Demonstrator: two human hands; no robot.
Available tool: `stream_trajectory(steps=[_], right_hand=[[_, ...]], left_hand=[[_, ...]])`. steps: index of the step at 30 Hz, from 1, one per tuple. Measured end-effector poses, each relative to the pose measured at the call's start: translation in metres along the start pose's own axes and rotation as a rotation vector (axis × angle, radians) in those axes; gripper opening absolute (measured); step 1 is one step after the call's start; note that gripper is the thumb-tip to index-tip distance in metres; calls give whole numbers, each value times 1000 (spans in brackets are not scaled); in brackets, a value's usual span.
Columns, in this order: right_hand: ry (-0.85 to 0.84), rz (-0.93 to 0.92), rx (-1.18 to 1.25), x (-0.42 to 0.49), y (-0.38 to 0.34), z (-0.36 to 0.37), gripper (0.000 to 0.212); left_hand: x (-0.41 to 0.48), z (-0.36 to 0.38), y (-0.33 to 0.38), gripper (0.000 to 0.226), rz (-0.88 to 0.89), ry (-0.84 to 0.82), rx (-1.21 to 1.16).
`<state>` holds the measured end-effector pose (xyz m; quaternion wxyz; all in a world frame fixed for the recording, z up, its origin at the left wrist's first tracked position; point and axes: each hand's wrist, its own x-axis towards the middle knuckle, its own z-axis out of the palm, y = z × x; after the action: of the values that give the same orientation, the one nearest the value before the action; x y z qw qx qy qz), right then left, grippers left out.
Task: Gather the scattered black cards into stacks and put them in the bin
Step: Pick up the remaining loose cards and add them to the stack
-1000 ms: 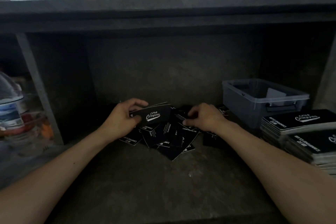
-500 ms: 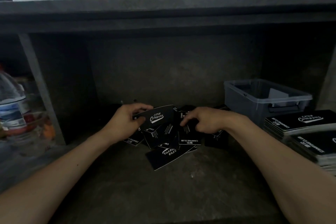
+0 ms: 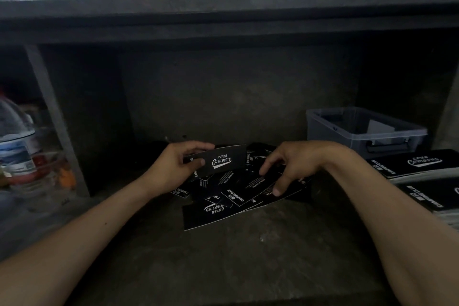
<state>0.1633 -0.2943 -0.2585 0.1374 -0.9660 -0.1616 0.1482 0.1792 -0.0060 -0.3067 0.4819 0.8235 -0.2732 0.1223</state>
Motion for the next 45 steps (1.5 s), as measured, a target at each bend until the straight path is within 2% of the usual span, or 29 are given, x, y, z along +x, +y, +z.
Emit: stream_trajectory(steps=[3, 10, 13, 15, 17, 19, 21, 25, 27, 29, 30, 33, 39, 41, 43, 45], right_hand=[[-7, -14, 0, -2, -3, -1, 57], [56, -109, 20, -2, 2, 1, 25], [185, -186, 177, -3, 6, -2, 15], [349, -204, 278, 1, 7, -1, 14], [513, -225, 216, 9, 2, 4, 16], [602, -205, 116, 19, -8, 16, 18], [637, -165, 115, 27, -17, 26, 25], [556, -142, 334, 18, -15, 11, 28], [286, -88, 289, 0, -3, -3, 41], [-14, -6, 144, -13, 3, -8, 53], [-88, 13, 81, -15, 2, -6, 57], [-84, 8, 25, -11, -5, -2, 60], [-86, -17, 54, -17, -2, -5, 51], [-45, -72, 179, -23, 5, -10, 44], [20, -149, 407, -28, 11, -16, 31], [158, -211, 574, -28, 12, -18, 19]], left_hand=[[-1, 4, 0, 47, -18, -58, -12], [2, 5, 0, 53, -64, -51, -72], [1, 6, 3, 51, -83, -50, -96], [2, 6, 4, 47, -107, -46, -133], [2, 6, 6, 36, -140, -45, -200], [0, 5, 6, 22, -109, -75, -193], [-3, 6, 5, 27, -36, -85, -79], [0, 3, -2, 42, 9, -8, 23], [3, 0, -4, 51, -34, 16, -14], [4, 0, -6, 55, -52, 8, -30], [5, 0, -7, 55, -56, 1, -30], [5, 1, -8, 53, -63, 8, -44], [5, 3, -6, 52, -67, 11, -71], [6, 3, -5, 53, -77, 9, -81], [6, 2, -5, 52, -92, -4, -103], [6, 3, -5, 51, -106, -7, -129]])
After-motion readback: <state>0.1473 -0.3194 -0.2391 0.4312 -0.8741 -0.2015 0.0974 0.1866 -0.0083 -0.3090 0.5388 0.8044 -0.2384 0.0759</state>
